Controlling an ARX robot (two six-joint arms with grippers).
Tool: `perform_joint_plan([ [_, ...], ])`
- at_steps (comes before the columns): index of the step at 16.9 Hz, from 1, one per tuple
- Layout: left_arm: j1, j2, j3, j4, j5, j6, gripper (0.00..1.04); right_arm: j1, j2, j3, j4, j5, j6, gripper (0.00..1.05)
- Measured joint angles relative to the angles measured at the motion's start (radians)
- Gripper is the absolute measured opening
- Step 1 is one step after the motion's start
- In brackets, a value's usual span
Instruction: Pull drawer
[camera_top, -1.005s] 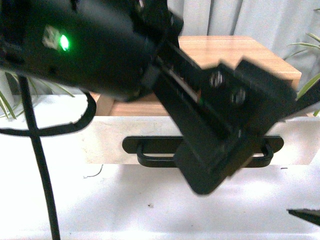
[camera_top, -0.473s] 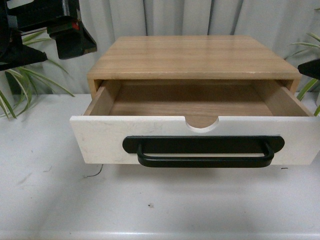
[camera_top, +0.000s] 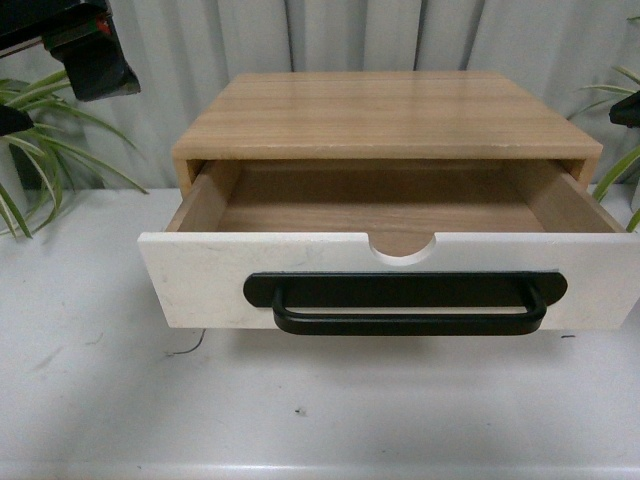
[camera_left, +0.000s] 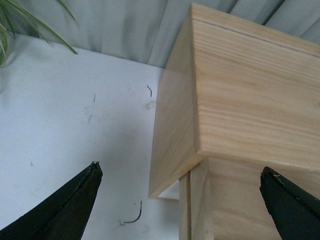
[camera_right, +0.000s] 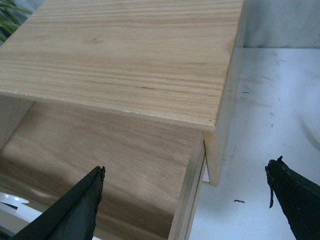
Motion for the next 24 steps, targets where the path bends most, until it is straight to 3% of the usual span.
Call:
perform_joint_plan([
  [5, 0.003, -0.100, -0.084, 0.005, -0.039, 0.015, 0.98, -0.006, -0.002, -0.038, 0.025, 0.000, 0.026, 0.98],
  [6, 0.007, -0.104, -0.127, 0.116, -0.060, 0.046, 0.95, -0.007, -0.007, -0.042, 0.042, 0.002, 0.032, 0.98],
  [8, 0.047, -0.167, -0.332, 0.472, -0.073, 0.198, 0.74, 0.043, -0.074, -0.275, 0.547, 0.327, 0.013, 0.77],
  [9, 0.066, -0.214, -0.405, 0.563, -0.067, 0.251, 0.63, 0.043, -0.134, -0.376, 0.662, 0.410, 0.012, 0.66],
  [14, 0.124, -0.414, -0.613, 0.597, -0.010, 0.304, 0.02, 0.040, -0.397, -0.628, 0.715, 0.449, 0.012, 0.03],
  [16, 0.190, -0.496, -0.657, 0.573, 0.061, 0.309, 0.02, 0.040, -0.491, -0.677, 0.708, 0.449, 0.008, 0.02],
  [23, 0.193, -0.761, -0.765, 0.406, 0.067, 0.309, 0.02, 0.040, -0.763, -0.804, 0.545, 0.449, 0.008, 0.02],
  [24, 0.193, -0.763, -0.796, 0.466, 0.066, 0.309, 0.02, 0.040, -0.790, -0.818, 0.542, 0.449, 0.008, 0.02],
])
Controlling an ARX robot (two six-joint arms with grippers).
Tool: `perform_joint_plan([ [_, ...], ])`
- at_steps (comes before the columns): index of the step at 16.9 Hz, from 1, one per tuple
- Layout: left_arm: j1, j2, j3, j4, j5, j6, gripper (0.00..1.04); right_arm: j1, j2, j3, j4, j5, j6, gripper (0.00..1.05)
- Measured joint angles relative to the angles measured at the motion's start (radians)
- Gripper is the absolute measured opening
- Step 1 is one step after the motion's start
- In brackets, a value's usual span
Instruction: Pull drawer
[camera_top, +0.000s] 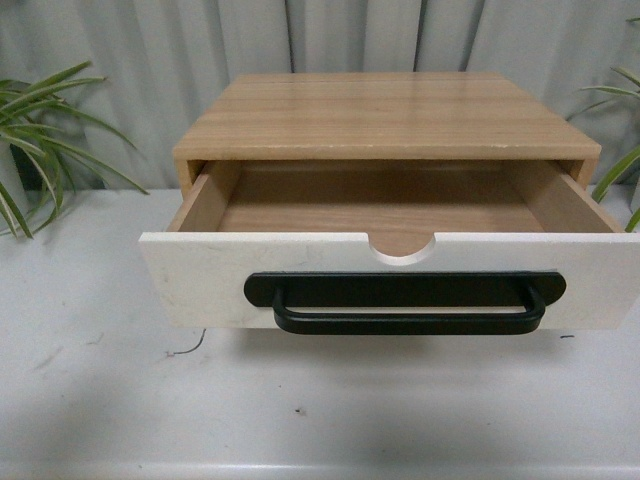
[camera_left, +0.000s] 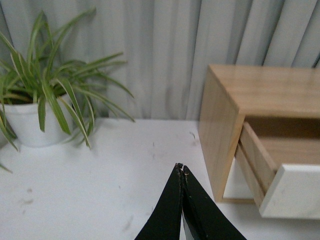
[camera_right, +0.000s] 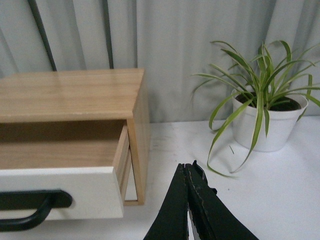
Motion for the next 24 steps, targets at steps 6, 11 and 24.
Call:
perform_joint_plan([
  [6, 0.000, -0.229, -0.008, -0.235, 0.001, 0.000, 0.02, 0.000, -0.217, -0.032, -0.179, 0.000, -0.001, 0.02],
  [11, 0.000, -0.355, -0.008, -0.357, 0.001, 0.000, 0.02, 0.000, -0.362, -0.032, -0.314, 0.000, -0.001, 0.02],
  [24, 0.000, -0.603, -0.008, -0.619, 0.000, 0.000, 0.02, 0.000, -0.653, -0.031, -0.615, 0.000, -0.003, 0.02],
])
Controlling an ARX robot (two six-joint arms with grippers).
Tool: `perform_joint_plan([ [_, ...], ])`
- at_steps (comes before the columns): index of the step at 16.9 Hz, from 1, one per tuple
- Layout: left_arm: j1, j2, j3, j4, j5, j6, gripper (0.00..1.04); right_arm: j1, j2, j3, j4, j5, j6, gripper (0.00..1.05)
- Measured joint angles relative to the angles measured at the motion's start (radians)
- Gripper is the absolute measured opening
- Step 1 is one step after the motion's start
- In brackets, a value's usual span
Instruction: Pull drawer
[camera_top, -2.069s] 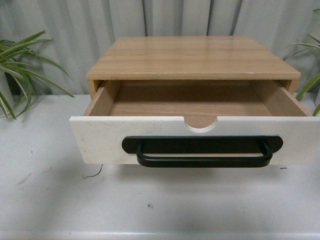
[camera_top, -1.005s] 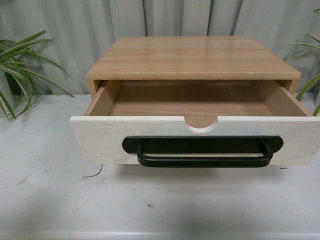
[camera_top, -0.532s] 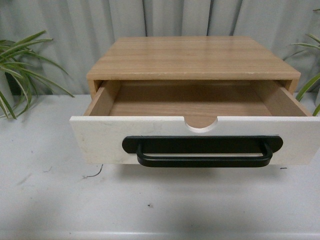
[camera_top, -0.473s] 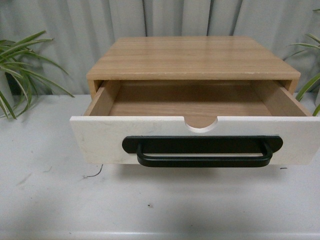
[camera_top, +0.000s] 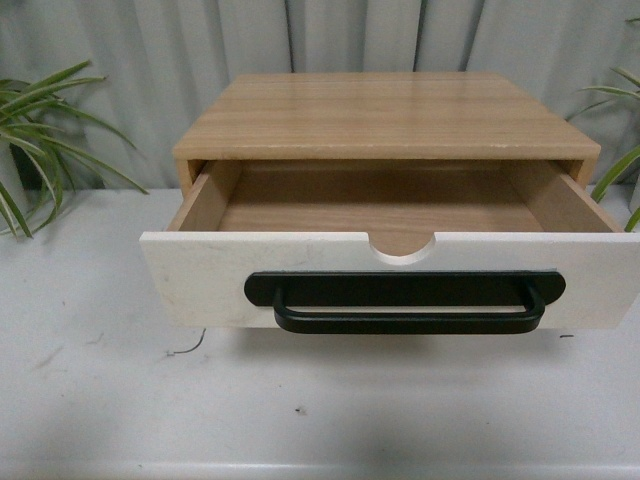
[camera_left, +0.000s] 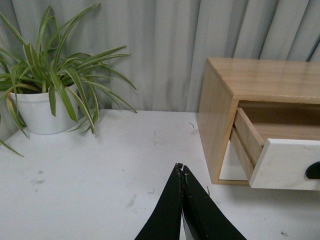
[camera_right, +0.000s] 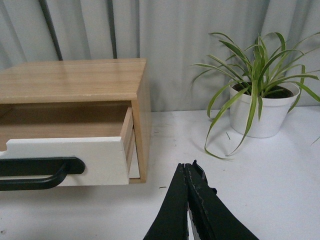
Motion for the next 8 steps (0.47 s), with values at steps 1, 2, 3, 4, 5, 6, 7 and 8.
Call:
perform_joint_plan([
  [1, 0.000, 0.000, 0.000, 0.000, 0.000, 0.000, 0.02, 0.000, 0.000, 0.000, 0.000, 0.000, 0.000, 0.02],
  [2, 0.000, 0.000, 0.000, 0.000, 0.000, 0.000, 0.02, 0.000, 0.000, 0.000, 0.000, 0.000, 0.000, 0.02],
  [3, 0.000, 0.000, 0.000, 0.000, 0.000, 0.000, 0.02, 0.000, 0.000, 0.000, 0.000, 0.000, 0.000, 0.02],
  [4, 0.000, 0.000, 0.000, 0.000, 0.000, 0.000, 0.02, 0.000, 0.000, 0.000, 0.000, 0.000, 0.000, 0.02],
  [5, 0.000, 0.000, 0.000, 0.000, 0.000, 0.000, 0.02, 0.000, 0.000, 0.000, 0.000, 0.000, 0.000, 0.02],
  [6, 0.000, 0.000, 0.000, 0.000, 0.000, -0.001, 0.03, 0.000, 0.000, 0.000, 0.000, 0.000, 0.000, 0.02],
  [7, 0.000, 0.000, 0.000, 0.000, 0.000, 0.000, 0.15, 0.000, 0.000, 0.000, 0.000, 0.000, 0.000, 0.13],
  [8, 0.000, 0.000, 0.000, 0.000, 0.000, 0.000, 0.27, 0.000, 0.000, 0.000, 0.000, 0.000, 0.000, 0.25],
])
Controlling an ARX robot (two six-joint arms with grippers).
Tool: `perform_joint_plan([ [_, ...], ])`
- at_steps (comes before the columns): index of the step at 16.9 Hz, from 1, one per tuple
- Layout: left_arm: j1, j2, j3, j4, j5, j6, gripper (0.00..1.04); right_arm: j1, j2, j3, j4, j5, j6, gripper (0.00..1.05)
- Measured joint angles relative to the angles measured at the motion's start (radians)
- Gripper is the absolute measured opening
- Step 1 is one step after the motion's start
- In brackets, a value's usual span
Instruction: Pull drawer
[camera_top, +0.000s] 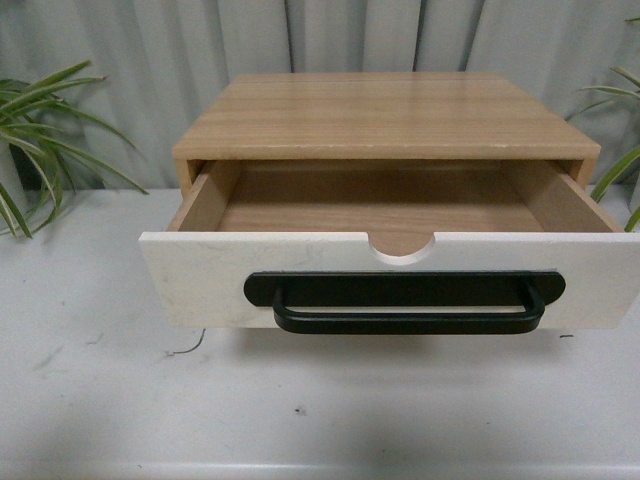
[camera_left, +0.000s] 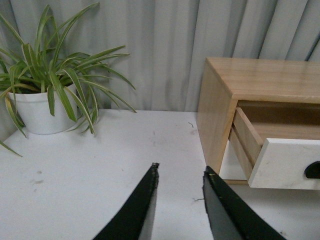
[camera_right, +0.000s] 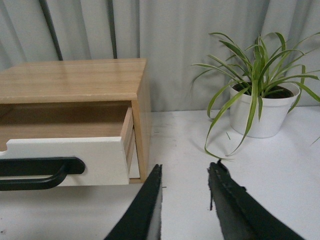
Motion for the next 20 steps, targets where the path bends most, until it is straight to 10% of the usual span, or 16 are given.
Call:
perform_joint_plan([
  [6, 0.000, 0.000, 0.000, 0.000, 0.000, 0.002, 1.00, 0.000, 0.000, 0.000, 0.000, 0.000, 0.000, 1.00],
  [20, 0.000, 0.000, 0.000, 0.000, 0.000, 0.001, 0.98, 0.000, 0.000, 0.000, 0.000, 0.000, 0.000, 0.98],
])
